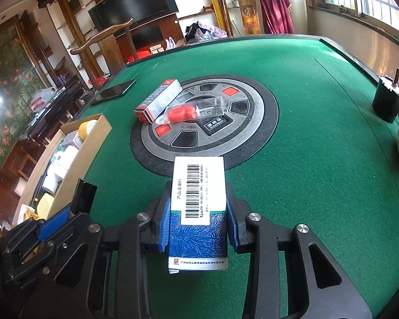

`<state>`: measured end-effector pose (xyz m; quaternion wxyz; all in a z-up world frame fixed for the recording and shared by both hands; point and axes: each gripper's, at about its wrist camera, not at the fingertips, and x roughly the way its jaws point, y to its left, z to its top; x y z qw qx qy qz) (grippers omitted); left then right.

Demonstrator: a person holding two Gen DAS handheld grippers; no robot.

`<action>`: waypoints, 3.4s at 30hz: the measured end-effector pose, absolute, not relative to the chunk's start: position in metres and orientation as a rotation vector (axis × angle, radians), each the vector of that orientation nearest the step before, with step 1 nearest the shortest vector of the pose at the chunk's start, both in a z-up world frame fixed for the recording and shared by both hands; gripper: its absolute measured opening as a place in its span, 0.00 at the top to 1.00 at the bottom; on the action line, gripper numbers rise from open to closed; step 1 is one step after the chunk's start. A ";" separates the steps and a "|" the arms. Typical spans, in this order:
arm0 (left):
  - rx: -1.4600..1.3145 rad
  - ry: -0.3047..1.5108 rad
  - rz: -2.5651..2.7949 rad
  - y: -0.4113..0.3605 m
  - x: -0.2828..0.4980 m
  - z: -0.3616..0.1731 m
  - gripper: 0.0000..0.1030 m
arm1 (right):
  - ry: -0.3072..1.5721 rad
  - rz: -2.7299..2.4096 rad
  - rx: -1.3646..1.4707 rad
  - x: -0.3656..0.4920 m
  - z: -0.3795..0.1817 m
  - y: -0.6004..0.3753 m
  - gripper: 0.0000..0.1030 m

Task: Organize objects
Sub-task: 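Carry the medicine box and black tube over the tray with both grippers, then open both grippers to release the medicine box and tube into the tray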

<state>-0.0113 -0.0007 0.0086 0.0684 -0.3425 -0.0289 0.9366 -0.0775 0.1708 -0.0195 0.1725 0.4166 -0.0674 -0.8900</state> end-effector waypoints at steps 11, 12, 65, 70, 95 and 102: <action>-0.964 -0.151 2.834 -0.020 0.009 0.028 0.84 | -0.235 -2.475 1.119 -0.043 -0.011 0.149 0.67; -0.958 -0.158 2.836 -0.022 0.010 0.030 0.84 | -0.233 -2.471 1.114 -0.040 -0.010 0.147 0.67; -1.153 -0.752 2.903 -0.242 -0.010 0.006 0.84 | 0.061 -2.214 1.190 -0.039 0.010 -0.074 0.67; -1.184 -0.767 2.894 -0.244 -0.017 0.001 0.84 | 0.104 -2.231 1.200 -0.050 0.006 -0.089 0.67; -1.173 -0.821 2.871 -0.244 -0.013 0.006 0.83 | 0.072 -2.268 1.169 -0.064 0.011 -0.083 0.52; -1.081 -0.778 2.863 -0.220 0.001 0.029 0.83 | -0.069 -2.274 1.114 -0.066 0.030 -0.043 0.51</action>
